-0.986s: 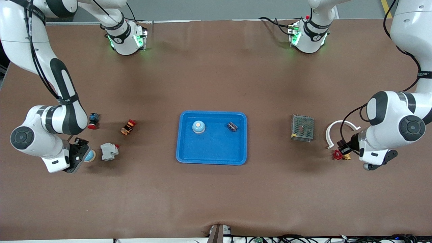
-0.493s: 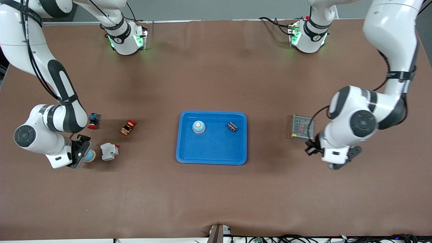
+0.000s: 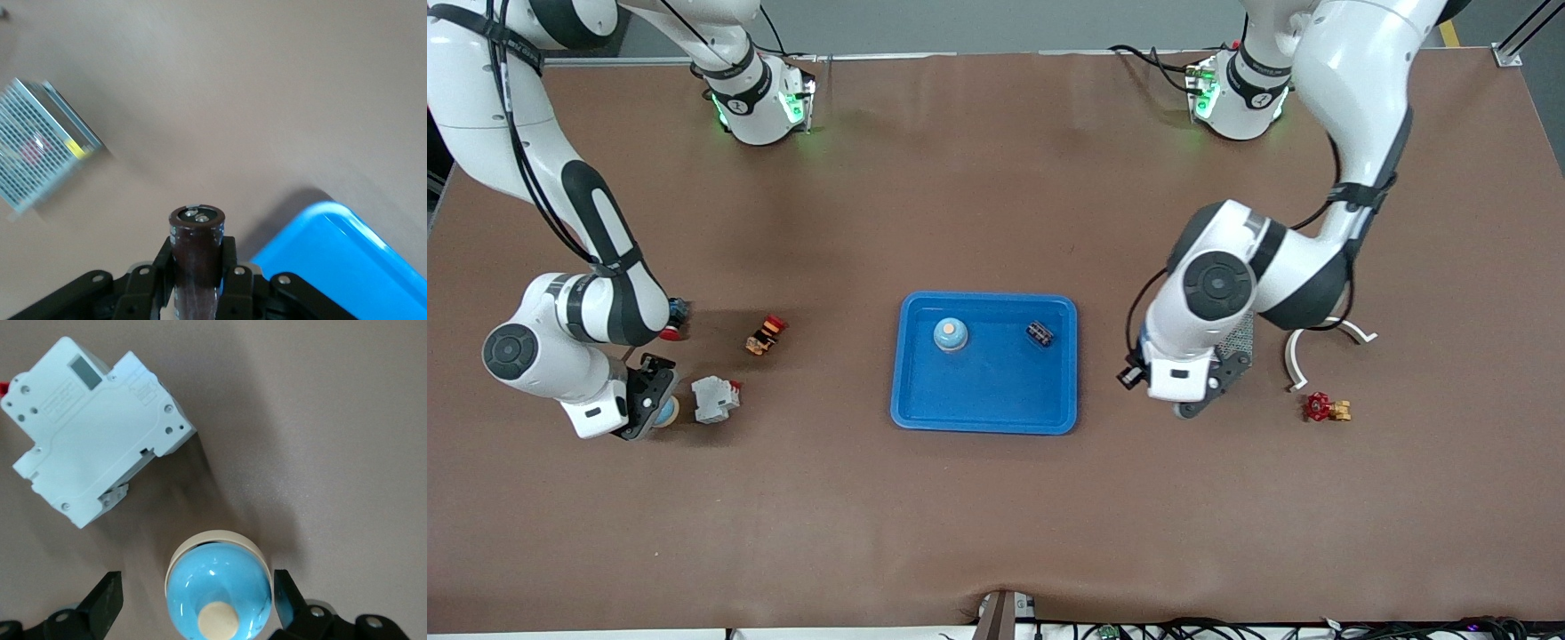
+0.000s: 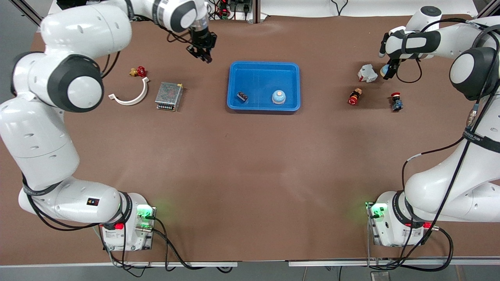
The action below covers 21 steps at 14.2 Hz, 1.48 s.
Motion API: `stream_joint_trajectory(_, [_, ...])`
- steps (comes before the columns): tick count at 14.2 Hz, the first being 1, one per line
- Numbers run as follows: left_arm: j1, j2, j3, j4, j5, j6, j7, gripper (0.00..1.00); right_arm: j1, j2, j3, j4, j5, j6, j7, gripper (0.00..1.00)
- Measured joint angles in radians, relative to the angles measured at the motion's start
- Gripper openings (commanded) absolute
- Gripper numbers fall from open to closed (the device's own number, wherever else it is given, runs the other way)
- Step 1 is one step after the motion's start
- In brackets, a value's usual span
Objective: Place electrolytic capacitor and blue bell in tray
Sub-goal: 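Place the capacitor in the tray with the left gripper while the right lifts the bell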
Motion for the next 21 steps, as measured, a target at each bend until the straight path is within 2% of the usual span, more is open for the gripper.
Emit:
stream_joint_trajectory(4, [-0.076,0.079,0.002,0.087,0.000,0.017,-0.094,0.00,-0.002,0.004,0.000,-0.003,0.000,0.014,0.000,1.00])
stream_joint_trajectory(11, [-0.141,0.187,0.005,0.106,0.000,0.225,-0.321,0.00,-0.005,0.023,0.000,-0.004,0.000,0.040,0.000,1.00])
stream_joint_trajectory(12, [-0.145,0.206,0.005,0.106,0.000,0.265,-0.357,0.00,-0.005,0.024,0.000,-0.004,0.000,0.041,0.000,0.92])
stream_joint_trajectory(14, [-0.157,0.243,0.012,0.107,0.000,0.336,-0.416,0.00,-0.005,0.024,0.000,-0.004,0.000,0.042,0.000,0.64])
stream_joint_trajectory(16, [-0.177,0.271,0.028,0.109,0.000,0.369,-0.450,0.00,-0.005,0.024,0.000,-0.003,0.000,0.044,0.000,0.47])
stream_joint_trajectory(17, [-0.185,0.280,0.036,0.110,0.000,0.374,-0.457,0.00,-0.005,0.023,0.000,-0.002,0.000,0.043,0.000,0.42])
stream_joint_trajectory(18, [-0.188,0.287,0.040,0.111,0.000,0.376,-0.458,0.07,-0.006,0.020,0.001,-0.001,0.000,0.042,0.000,0.38])
stream_joint_trajectory(19, [-0.189,0.292,0.042,0.112,0.000,0.376,-0.458,0.23,-0.006,0.021,0.001,0.000,0.000,0.043,0.000,0.35])
stream_joint_trajectory(21, [-0.189,0.297,0.046,0.112,0.000,0.376,-0.459,0.65,-0.006,0.021,0.001,0.000,0.001,0.043,0.000,0.35])
